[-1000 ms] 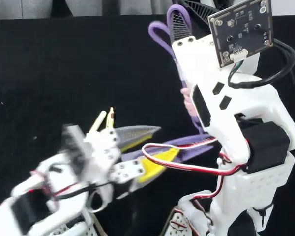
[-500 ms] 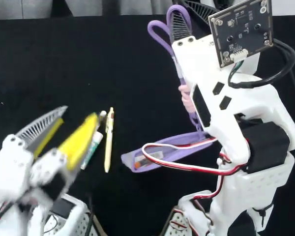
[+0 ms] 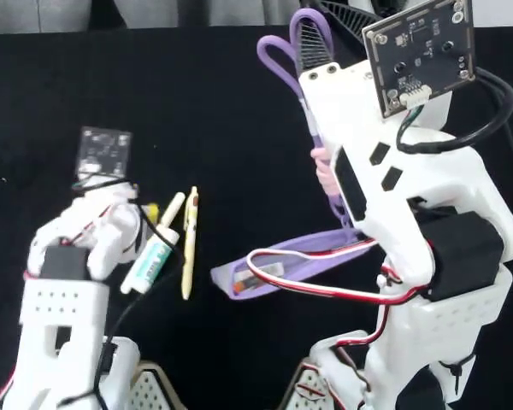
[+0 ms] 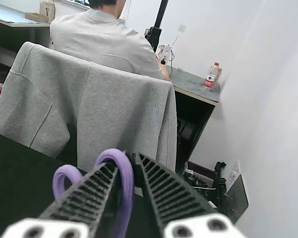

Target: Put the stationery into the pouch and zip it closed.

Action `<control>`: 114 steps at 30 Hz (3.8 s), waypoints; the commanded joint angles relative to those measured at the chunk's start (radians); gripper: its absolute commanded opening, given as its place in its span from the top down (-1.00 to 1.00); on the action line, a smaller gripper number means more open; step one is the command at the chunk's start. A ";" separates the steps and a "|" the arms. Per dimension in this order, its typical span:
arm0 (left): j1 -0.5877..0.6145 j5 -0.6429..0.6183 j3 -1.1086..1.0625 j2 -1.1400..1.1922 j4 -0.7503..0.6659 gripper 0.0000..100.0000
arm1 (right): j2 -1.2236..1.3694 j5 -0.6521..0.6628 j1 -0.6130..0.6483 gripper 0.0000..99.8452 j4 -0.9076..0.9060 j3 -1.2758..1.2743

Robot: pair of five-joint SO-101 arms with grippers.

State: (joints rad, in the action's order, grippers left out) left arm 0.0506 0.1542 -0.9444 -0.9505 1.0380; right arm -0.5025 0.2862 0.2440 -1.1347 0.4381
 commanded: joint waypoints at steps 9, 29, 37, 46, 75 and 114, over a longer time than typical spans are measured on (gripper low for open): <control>-0.030 0.028 0.143 0.557 -0.212 0.62 | -0.015 0.009 0.005 0.98 0.023 0.002; -0.148 0.029 0.489 1.048 -0.327 0.62 | -0.015 0.009 0.005 0.98 0.023 0.002; -0.133 0.029 0.633 1.140 -0.172 0.96 | -0.015 0.009 0.005 0.98 0.023 0.002; -0.134 0.077 0.704 1.157 0.014 0.84 | -0.015 0.009 0.005 0.98 0.023 0.001; -0.085 0.247 0.728 1.220 0.178 0.77 | -0.016 0.009 0.005 0.98 0.021 0.001; -0.487 -0.313 1.402 0.057 0.374 0.94 | -0.013 0.009 0.006 0.98 0.021 -0.001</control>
State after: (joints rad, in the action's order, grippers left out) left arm -0.3468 -0.1082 0.5086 -0.7618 1.4906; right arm -0.5025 0.2862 0.2440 -1.1347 0.4381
